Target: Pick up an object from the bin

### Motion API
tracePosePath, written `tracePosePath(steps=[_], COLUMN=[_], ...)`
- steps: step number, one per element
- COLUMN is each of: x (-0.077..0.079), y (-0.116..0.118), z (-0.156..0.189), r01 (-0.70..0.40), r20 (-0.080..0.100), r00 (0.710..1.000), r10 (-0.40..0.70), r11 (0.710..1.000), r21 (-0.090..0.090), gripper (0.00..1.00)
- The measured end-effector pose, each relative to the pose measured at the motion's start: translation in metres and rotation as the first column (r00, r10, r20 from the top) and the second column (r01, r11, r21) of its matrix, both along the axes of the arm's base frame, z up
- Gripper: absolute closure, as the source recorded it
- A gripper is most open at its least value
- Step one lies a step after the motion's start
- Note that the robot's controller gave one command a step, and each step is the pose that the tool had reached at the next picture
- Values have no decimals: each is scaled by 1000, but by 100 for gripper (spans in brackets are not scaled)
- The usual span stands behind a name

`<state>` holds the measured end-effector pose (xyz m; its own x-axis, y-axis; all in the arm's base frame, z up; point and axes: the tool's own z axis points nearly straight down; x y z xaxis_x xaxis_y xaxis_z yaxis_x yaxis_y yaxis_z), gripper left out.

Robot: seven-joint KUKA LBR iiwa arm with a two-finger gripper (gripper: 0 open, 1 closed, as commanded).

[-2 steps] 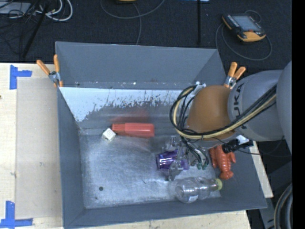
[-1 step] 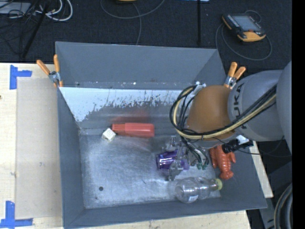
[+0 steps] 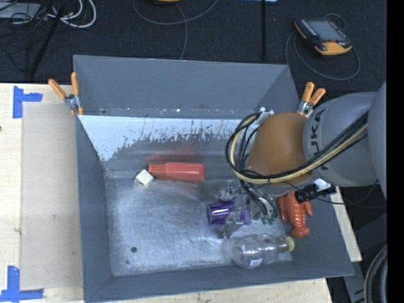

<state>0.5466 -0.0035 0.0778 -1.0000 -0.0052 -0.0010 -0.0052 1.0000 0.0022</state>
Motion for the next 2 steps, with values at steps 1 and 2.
tracePosePath(steps=[1,2], x=[-3,-2], y=[0,0], z=[19,40], r01=[0,1], r20=[-10,-5], r00=[1000,1000], r10=[0,-1], r11=[1000,1000], r21=[-1,-2], gripper=[100,100])
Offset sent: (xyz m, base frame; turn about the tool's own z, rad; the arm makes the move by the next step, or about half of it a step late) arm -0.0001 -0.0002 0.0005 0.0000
